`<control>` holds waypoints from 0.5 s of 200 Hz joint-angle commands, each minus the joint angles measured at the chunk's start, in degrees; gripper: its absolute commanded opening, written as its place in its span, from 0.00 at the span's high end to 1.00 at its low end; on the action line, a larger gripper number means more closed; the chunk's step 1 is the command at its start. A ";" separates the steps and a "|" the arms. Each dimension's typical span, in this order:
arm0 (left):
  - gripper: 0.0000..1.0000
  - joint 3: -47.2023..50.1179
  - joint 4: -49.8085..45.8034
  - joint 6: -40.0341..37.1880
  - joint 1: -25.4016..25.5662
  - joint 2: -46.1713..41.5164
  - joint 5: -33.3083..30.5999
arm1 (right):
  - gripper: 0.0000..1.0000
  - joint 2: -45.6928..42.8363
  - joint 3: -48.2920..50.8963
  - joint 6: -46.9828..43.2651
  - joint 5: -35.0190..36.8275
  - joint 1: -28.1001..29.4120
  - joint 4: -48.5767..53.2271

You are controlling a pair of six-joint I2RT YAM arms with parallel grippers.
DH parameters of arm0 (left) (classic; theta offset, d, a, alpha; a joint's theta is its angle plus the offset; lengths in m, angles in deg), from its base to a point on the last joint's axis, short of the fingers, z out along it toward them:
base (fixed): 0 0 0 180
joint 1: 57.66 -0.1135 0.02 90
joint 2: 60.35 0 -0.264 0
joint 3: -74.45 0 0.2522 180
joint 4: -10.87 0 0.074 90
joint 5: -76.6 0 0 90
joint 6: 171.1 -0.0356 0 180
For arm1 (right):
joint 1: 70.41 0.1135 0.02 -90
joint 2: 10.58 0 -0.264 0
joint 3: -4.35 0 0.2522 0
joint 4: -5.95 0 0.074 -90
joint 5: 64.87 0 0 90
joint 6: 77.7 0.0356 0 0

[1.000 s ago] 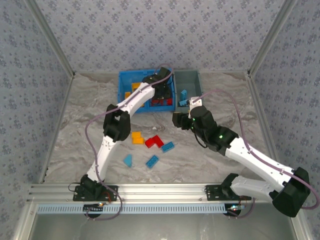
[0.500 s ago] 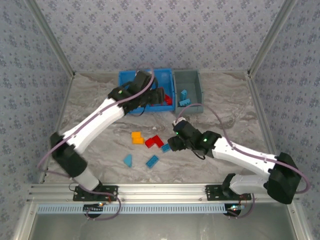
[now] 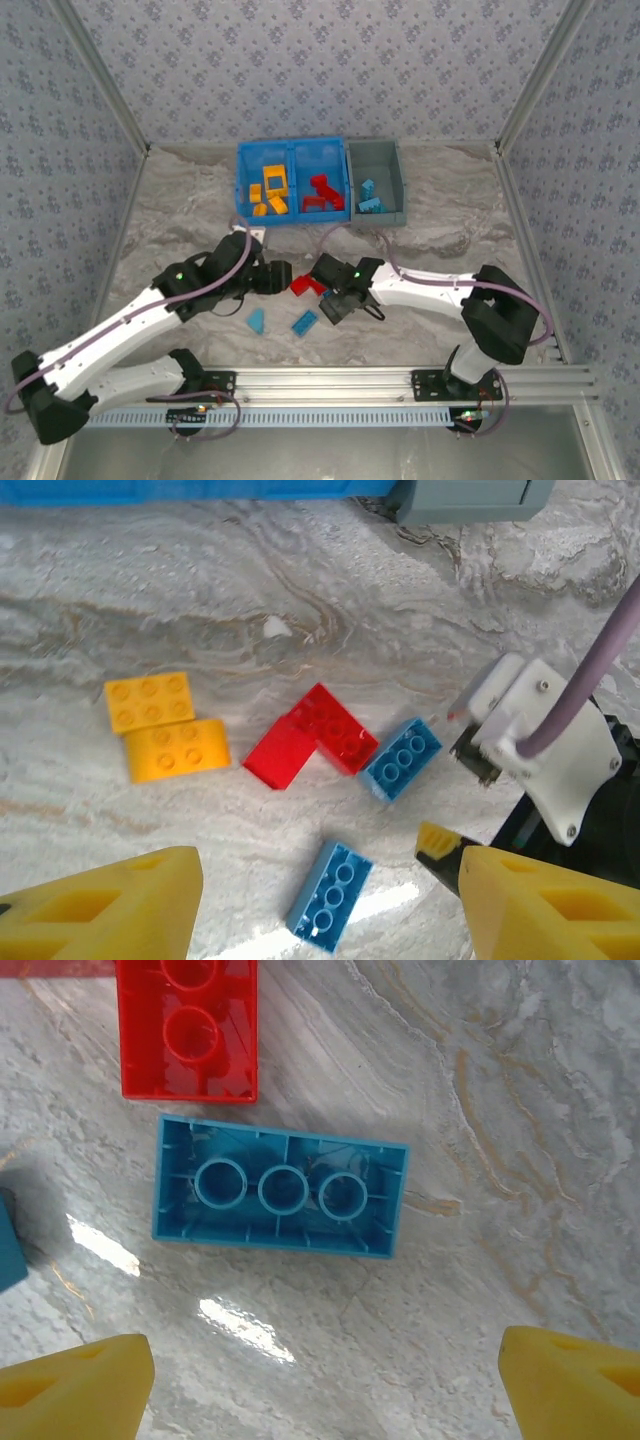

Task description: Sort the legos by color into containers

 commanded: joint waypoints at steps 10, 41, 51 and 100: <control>0.30 0.63 -1.50 2.45 0.26 -2.45 -1.06 | 0.08 2.00 -2.39 4.21 -0.34 0.42 -0.18; 0.30 -0.52 -1.80 1.19 0.31 -2.05 -1.04 | 0.08 4.24 -3.89 1.03 3.20 0.69 4.09; 0.30 -0.81 -1.62 0.85 0.27 -1.80 -1.06 | 0.08 5.34 -3.85 0.10 2.84 0.90 4.48; 0.30 -1.24 0.85 -0.37 0.43 -0.70 2.80 | 0.08 10.54 -6.15 -2.72 3.25 -0.70 2.40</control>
